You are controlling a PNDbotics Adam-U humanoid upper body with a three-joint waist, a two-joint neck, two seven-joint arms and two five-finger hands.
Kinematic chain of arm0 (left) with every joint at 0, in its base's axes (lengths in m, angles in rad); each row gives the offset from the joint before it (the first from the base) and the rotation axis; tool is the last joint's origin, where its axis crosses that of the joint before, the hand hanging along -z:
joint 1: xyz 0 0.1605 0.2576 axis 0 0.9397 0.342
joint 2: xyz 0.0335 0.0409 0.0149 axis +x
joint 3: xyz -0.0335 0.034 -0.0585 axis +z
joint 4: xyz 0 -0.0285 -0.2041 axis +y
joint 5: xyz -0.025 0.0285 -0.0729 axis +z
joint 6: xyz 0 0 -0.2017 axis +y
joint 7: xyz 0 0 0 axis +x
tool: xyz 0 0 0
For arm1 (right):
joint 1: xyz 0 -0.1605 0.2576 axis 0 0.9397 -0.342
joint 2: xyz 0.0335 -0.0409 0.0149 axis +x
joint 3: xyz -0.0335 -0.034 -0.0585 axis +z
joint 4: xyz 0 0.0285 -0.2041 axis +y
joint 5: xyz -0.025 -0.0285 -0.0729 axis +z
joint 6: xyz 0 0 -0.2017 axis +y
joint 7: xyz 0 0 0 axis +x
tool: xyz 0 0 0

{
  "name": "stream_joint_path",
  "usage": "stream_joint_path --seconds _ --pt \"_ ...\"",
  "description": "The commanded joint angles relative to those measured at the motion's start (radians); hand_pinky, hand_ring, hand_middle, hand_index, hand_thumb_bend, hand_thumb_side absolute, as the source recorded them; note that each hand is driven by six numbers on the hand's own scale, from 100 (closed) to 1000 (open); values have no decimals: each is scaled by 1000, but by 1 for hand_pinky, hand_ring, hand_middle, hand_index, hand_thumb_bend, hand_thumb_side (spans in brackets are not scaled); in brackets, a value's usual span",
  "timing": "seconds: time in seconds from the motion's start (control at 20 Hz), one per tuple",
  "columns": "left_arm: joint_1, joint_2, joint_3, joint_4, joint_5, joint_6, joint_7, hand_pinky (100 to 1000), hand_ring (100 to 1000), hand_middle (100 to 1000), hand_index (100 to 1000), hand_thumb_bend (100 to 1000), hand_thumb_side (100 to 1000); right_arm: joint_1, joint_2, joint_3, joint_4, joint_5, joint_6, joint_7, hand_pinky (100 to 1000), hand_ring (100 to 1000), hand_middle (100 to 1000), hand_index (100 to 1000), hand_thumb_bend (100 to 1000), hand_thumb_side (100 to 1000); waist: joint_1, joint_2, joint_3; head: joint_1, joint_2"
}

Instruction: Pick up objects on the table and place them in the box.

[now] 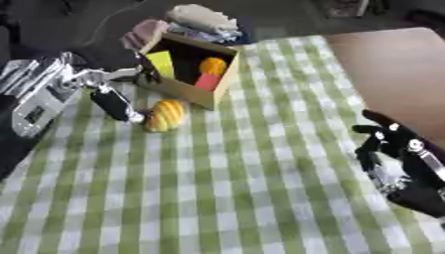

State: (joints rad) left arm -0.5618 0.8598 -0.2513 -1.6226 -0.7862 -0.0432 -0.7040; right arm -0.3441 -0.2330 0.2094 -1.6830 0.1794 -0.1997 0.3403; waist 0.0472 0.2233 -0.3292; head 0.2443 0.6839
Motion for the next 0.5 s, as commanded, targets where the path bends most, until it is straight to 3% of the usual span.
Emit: stream_joint_path --seconds 0.05,0.5 --pt "-10 1 -6 26 -30 1 -3 742 702 772 868 423 344 -14 -13 -10 -11 1 1 -4 702 908 477 983 100 470 -4 -3 -1 -3 -11" --pt "-36 -69 -12 162 -104 50 134 749 725 792 879 368 322 -15 -10 -7 -11 -1 1 -2 702 909 477 984 100 470 -10 -3 1 1 -10"
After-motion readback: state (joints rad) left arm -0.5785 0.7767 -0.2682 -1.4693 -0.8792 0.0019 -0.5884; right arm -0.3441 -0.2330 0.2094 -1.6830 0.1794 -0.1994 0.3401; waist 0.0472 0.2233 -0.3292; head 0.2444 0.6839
